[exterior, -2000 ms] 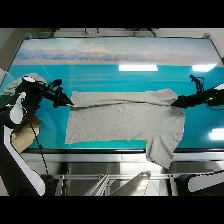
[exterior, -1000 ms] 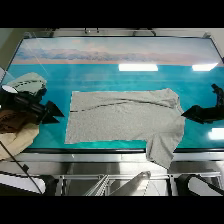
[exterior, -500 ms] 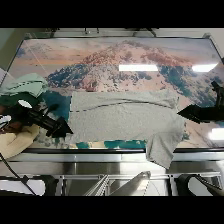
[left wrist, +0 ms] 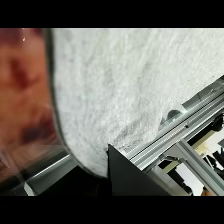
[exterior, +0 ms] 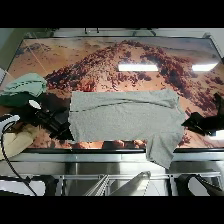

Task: Fold the shirts.

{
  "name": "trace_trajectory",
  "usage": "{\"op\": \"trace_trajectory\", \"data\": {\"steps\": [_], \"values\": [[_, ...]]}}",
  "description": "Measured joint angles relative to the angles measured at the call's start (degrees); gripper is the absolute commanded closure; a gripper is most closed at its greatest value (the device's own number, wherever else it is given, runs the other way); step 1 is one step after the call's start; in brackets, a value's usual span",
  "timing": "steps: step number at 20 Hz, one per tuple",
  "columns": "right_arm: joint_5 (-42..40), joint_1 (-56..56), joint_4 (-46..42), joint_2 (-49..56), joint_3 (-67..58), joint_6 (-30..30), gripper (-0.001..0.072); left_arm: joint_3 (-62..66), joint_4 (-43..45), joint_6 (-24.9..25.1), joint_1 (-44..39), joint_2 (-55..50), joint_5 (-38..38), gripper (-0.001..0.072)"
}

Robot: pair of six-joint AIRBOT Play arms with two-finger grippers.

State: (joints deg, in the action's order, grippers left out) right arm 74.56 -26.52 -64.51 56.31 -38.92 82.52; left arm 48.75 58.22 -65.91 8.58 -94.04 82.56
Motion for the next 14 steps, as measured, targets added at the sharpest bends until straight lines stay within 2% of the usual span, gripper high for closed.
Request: {"op": "trace_trajectory", "data": {"steps": [3, 5, 12, 14], "values": [[0.4, -0.5, -5.6, 1.2, 2.5, 6.5, 0.0318, 0.0, -2.1, 1.6, -0.2, 0.0, -1.3, 0.0684], [-0.4, -1.1, -6.1, 3.2, 4.2, 7.7, 0.0318, 0.0, -3.1, 2.2, -0.2, 0.0, -2.1, 0.0684], [-4.9, -1.6, -0.9, 11.1, 9.4, 3.7, 0.0318, 0.0, -4.2, 3.0, -0.2, 0.0, -3.2, 0.0684], [-4.1, -1.6, 3.7, 12.9, 10.9, 1.5, 0.0318, 0.0, -4.3, 3.0, -0.2, 0.0, -3.6, 0.0683]]}}
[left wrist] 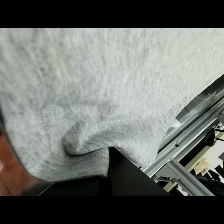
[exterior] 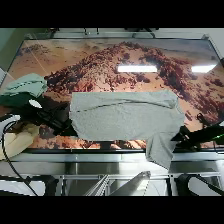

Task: Fold the shirts.

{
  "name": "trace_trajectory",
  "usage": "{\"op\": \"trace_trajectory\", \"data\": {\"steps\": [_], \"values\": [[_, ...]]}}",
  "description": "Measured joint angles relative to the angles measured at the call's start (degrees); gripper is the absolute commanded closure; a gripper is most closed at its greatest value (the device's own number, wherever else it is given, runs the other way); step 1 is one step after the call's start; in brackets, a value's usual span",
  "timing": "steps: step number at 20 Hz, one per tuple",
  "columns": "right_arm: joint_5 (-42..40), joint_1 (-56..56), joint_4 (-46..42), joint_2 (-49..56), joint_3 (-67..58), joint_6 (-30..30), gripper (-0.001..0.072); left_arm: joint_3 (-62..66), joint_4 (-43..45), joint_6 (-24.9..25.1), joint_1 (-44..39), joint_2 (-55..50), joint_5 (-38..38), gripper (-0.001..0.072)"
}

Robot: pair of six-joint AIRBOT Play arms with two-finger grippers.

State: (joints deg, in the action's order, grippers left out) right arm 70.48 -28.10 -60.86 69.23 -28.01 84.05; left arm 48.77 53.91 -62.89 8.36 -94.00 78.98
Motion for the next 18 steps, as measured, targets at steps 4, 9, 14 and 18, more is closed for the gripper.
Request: {"op": "trace_trajectory", "data": {"steps": [4, 9, 14, 18], "values": [[2.5, 0.0, 4.1, 2.5, 1.7, -5.4, 0.032, 0.0, -0.3, 0.0, 0.0, 0.0, -0.1, 0.0684], [3.9, 0.0, 5.4, 3.9, 2.5, -9.2, 0.0422, 0.0, -0.2, 0.0, 0.0, 0.0, -0.2, 0.0684], [2.4, 0.0, 5.9, 3.1, 2.6, -11.3, 0.0697, 0.0, -0.2, 0.0, 0.0, 0.0, -0.1, 0.0683], [4.0, 0.0, 7.3, -0.8, 1.0, -12.1, 0.0698, 0.1, -0.2, 0.0, 0.1, 0.0, 0.3, 0.0684]]}}
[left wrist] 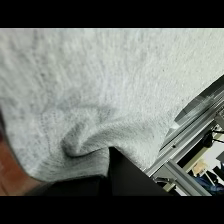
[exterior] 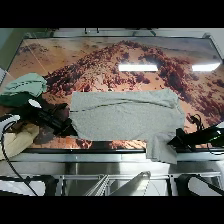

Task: Fold the shirts.

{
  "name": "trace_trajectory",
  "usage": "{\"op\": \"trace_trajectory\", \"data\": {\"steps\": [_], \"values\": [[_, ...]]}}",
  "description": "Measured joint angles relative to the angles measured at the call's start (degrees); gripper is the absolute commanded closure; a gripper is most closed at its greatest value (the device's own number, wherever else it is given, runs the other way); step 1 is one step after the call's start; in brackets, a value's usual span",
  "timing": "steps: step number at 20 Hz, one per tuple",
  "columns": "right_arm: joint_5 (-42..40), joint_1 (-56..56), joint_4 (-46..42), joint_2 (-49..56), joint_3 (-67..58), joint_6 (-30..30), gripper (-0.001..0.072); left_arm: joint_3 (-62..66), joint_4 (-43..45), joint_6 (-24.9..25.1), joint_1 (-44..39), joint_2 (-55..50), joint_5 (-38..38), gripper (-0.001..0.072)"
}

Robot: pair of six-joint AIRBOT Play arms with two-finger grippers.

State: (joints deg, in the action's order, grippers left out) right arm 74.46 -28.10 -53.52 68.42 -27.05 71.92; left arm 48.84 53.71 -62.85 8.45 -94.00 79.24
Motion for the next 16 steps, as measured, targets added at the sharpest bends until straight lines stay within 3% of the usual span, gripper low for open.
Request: {"op": "trace_trajectory", "data": {"steps": [8, 16], "values": [[6.6, -0.1, 1.7, -6.4, -7.7, 0.0, 0.0697, -0.1, 1.3, -0.4, 4.9, -0.1, 4.1, 0.0684], [6.6, -3.7, 6.1, -6.9, -9.2, -1.8, 0.0698, 0.0, -8.7, 1.1, 14.3, 2.8, 9.0, 0.0684]]}}
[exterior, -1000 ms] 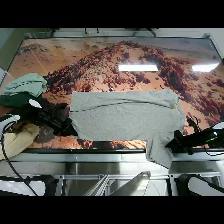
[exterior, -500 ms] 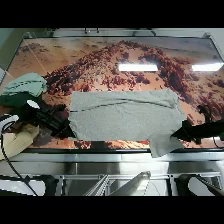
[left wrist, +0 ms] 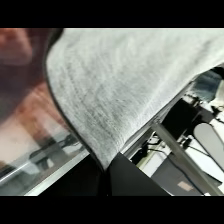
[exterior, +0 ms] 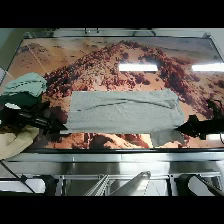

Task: Fold the shirts.

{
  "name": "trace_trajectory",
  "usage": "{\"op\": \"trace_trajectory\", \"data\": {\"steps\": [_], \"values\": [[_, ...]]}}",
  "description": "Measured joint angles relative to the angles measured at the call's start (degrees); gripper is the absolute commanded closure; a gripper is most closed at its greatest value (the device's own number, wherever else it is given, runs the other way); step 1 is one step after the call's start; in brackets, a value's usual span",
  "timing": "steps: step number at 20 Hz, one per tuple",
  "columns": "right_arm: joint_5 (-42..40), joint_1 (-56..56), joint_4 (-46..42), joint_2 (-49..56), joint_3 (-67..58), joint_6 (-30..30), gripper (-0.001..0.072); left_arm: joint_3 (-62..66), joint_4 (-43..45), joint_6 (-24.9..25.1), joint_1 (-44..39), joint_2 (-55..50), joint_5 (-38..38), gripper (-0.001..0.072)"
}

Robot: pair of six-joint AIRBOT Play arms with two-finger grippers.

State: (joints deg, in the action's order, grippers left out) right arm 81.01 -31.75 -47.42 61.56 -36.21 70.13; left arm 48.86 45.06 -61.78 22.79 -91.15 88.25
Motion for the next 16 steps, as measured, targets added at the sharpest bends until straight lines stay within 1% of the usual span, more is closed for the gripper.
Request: {"op": "trace_trajectory", "data": {"steps": [3, 5, 9, 13, 16], "values": [[-4.0, -0.3, 7.3, 2.6, -1.1, -3.6, 0.0697, 2.1, -4.4, 1.0, 0.1, -0.3, 1.8, 0.0684], [-5.9, -0.1, 12.7, 6.5, -2.4, -6.6, 0.0697, 5.3, -6.3, 1.0, -1.2, -1.7, 2.9, 0.0684], [-9.5, 1.3, 22.1, 16.5, -6.2, -12.7, 0.0697, 16.1, -8.3, -0.8, -5.6, -8.0, 4.1, 0.0684], [-12.2, 1.8, 26.2, 26.4, -12.5, -15.6, 0.0696, 28.7, -8.9, -4.2, -8.1, -16.7, 4.4, 0.0685], [-13.4, 1.9, 27.3, 33.0, -17.1, -16.8, 0.0696, 36.0, -8.9, -7.0, -8.7, -23.4, 5.3, 0.0696]]}}
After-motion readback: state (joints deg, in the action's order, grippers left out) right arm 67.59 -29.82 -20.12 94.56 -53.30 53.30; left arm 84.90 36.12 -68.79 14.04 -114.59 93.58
